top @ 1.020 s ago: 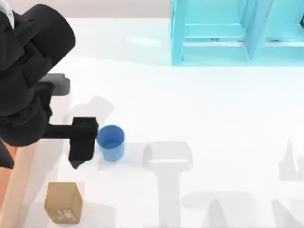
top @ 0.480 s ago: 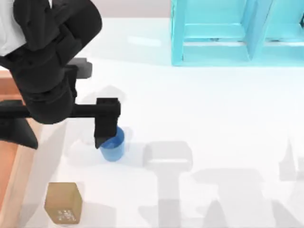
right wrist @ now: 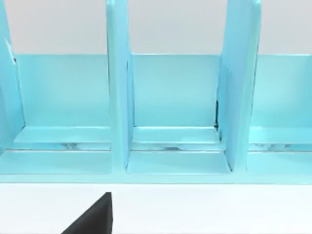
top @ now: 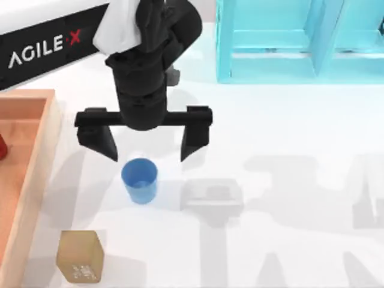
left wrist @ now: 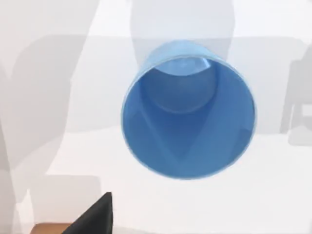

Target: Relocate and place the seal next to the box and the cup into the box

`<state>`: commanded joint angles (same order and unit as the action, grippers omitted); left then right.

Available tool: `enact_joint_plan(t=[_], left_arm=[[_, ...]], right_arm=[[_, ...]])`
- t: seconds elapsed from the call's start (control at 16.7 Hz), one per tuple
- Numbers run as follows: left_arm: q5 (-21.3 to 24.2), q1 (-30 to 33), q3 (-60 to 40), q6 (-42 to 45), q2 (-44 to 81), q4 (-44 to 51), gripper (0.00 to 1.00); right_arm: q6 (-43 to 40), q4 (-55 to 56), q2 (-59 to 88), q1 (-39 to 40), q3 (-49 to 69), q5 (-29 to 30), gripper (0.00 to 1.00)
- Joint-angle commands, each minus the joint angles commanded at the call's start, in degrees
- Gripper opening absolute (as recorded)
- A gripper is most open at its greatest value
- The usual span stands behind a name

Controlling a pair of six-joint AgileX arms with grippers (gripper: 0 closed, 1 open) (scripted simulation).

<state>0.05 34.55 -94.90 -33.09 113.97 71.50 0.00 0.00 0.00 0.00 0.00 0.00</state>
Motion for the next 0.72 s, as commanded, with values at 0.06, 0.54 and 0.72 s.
enact_joint_plan(t=[0.06,0.54,0.72], left_arm=[[0.02,0.15,-0.86,-0.10,1.04,-0.56,1.00],[0.04,0.01,0.52,0.01,1.82,-2.85,1.00],[0.05,0.05,4.54,0.07,3.26,-8.38,1.00]], right_arm=[[0.00,0.00,0.00,0.00,0.00,0.00,1.00],[0.00,0.00,0.00,0.00,0.00,0.00,1.00],[0.00,0.00,0.00,0.00,0.00,0.00,1.00]])
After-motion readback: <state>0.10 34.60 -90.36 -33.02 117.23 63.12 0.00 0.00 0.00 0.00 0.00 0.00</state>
